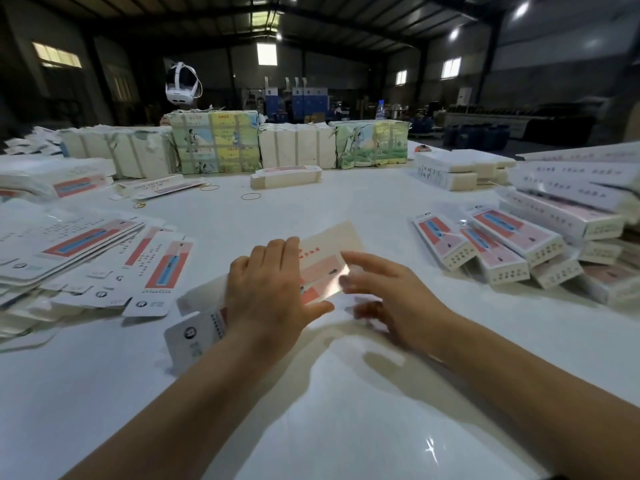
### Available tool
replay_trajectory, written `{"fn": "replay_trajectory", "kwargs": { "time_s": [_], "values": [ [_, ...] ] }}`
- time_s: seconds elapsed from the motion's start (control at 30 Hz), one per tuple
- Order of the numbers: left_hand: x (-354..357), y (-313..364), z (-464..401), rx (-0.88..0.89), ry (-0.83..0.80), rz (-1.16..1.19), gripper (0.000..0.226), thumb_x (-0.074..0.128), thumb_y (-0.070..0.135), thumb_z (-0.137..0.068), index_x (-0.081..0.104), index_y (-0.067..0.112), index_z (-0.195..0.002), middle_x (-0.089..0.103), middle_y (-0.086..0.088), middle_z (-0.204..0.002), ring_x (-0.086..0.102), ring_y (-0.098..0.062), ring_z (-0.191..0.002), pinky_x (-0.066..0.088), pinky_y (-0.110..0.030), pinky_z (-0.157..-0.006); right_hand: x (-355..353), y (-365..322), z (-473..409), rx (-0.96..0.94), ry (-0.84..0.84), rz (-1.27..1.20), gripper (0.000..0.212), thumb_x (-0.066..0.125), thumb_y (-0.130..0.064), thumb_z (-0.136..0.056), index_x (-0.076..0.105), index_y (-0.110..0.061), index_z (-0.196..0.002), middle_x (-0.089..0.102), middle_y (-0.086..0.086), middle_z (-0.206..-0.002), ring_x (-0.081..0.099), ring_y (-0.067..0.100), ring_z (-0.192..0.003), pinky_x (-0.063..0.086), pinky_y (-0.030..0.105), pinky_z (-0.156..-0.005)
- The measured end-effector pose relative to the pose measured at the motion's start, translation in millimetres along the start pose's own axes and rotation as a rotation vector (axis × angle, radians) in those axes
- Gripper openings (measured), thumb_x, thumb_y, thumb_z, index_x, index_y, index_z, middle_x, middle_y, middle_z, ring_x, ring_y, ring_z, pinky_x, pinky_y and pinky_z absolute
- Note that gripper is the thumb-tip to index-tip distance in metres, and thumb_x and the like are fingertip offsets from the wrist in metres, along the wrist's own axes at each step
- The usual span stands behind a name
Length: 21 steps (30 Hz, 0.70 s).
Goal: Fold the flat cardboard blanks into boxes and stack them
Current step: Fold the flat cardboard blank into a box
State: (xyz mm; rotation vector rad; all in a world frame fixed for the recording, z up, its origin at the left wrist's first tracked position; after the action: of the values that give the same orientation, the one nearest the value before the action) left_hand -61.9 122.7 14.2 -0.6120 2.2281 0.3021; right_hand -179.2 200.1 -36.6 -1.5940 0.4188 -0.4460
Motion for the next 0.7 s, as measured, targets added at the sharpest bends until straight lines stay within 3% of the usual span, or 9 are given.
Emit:
{"fn": "replay_trajectory", "kwargs": {
  "time_s": [0.07, 0.1, 0.2, 0.27, 0.43, 0.53, 0.7],
  "values": [
    [-2, 3, -1, 0.026, 0.005, 0.023, 0.091, 0.080, 0.059, -0.056, 0.053, 0.005, -0.125, 0.061, -0.013, -0.107, 0.058, -0.031, -0.088, 0.049, -0.042, -0.077, 7, 3, 2, 0.115, -0.118, -0.297, 0.021, 0.065, -0.011, -0.078, 0.075, -0.024, -0.092, 0.072, 0.006, -0.098, 0.065, 0.020, -0.087, 0.056, 0.038, -0.073],
    [-2, 5, -1, 0.041, 0.006, 0.031, 0.090, 0.081, 0.058, -0.056, 0.054, 0.004, -0.123, 0.061, -0.013, -0.105, 0.058, -0.031, -0.087, 0.050, -0.043, -0.076, 8, 2, 3, 0.116, -0.151, -0.299, 0.020, 0.065, -0.010, -0.077, 0.074, -0.019, -0.093, 0.072, 0.010, -0.100, 0.065, 0.024, -0.091, 0.056, 0.041, -0.075],
    [-3, 10, -1, 0.086, -0.018, 0.083, 0.087, 0.078, 0.059, -0.059, 0.055, 0.004, -0.123, 0.062, -0.013, -0.105, 0.058, -0.031, -0.087, 0.051, -0.045, -0.075, 12, 1, 4, 0.017, -0.206, -0.057, 0.026, 0.067, -0.003, -0.078, 0.069, -0.012, -0.103, 0.070, 0.016, -0.108, 0.065, 0.027, -0.089, 0.057, 0.035, -0.071],
    [-4, 11, -1, 0.105, -0.031, 0.116, 0.087, 0.077, 0.058, -0.060, 0.055, 0.003, -0.123, 0.063, -0.013, -0.104, 0.059, -0.030, -0.086, 0.051, -0.044, -0.073, 15, -3, 6, -0.054, -0.222, 0.062, 0.036, 0.068, -0.004, -0.071, 0.070, -0.018, -0.104, 0.071, 0.012, -0.104, 0.066, 0.025, -0.083, 0.055, 0.030, -0.067],
    [-2, 5, -3, 0.080, -0.105, 0.218, 0.069, 0.077, 0.054, -0.065, 0.057, 0.015, -0.118, 0.064, -0.003, -0.103, 0.058, -0.025, -0.083, 0.047, -0.035, -0.070, 7, -9, 6, -0.175, -0.121, 0.252, 0.021, 0.068, -0.003, -0.082, 0.072, -0.022, -0.087, 0.071, 0.011, -0.080, 0.065, 0.017, -0.067, 0.051, 0.030, -0.061],
    [2, 2, -4, 0.046, -0.156, 0.256, 0.066, 0.070, 0.061, -0.068, 0.053, 0.022, -0.118, 0.063, 0.003, -0.109, 0.059, -0.021, -0.084, 0.049, -0.033, -0.072, 4, -11, 5, -0.178, -0.071, 0.278, 0.015, 0.066, -0.008, -0.085, 0.072, -0.020, -0.079, 0.072, 0.007, -0.073, 0.063, 0.014, -0.056, 0.050, 0.022, -0.055],
    [26, -12, 2, -0.055, -0.415, 0.384, 0.082, 0.055, 0.073, -0.063, 0.044, 0.030, -0.131, 0.056, 0.008, -0.121, 0.058, -0.014, -0.092, 0.055, -0.033, -0.081, -2, -14, 5, -0.153, -0.037, 0.275, 0.018, 0.066, -0.010, -0.085, 0.074, -0.023, -0.075, 0.071, 0.003, -0.072, 0.061, 0.013, -0.056, 0.047, 0.021, -0.052]
  ]
}}
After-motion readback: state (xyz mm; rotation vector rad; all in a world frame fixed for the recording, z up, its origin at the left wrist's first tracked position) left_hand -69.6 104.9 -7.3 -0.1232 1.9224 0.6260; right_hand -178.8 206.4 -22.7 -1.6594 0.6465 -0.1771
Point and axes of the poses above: each hand's wrist, its own z-axis away from the middle knuckle, its own x-axis out of the palm, y = z × x, the point moved 9 cm from there along -z, towards the middle knuckle
